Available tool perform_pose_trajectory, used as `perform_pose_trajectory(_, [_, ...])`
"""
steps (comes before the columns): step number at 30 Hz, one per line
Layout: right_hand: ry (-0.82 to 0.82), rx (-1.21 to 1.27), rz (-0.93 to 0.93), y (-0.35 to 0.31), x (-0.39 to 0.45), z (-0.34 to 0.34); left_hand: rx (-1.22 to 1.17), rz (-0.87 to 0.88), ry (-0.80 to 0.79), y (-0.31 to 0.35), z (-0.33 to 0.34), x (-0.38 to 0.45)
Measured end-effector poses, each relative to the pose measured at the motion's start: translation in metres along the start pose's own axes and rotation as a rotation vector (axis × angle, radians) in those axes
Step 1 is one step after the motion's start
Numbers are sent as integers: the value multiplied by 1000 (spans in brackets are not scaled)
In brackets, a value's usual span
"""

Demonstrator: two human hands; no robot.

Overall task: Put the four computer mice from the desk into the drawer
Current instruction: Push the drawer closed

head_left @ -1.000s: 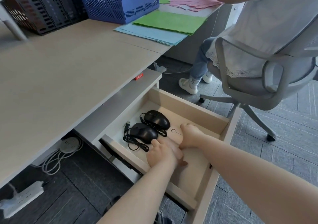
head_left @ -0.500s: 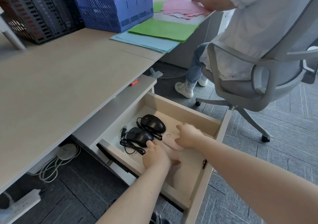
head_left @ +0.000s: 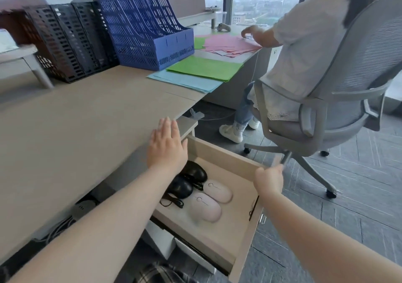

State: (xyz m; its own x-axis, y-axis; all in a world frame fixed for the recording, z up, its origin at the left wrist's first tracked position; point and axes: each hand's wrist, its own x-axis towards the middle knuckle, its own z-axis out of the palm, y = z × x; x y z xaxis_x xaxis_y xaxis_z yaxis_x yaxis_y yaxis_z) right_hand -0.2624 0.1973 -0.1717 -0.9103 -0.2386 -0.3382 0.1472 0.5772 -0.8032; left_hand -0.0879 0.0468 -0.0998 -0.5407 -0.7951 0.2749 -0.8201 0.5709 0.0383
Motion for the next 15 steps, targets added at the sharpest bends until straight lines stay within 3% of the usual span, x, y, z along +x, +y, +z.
perform_pose_trajectory(8, [-31, -7, 41, -25, -4, 29, 12, -194, -136, -50, -1, 25])
perform_pose_trajectory(15, [-143, 71, -72, -53, -11, 77, -68, -198, -216, -63, 3, 42])
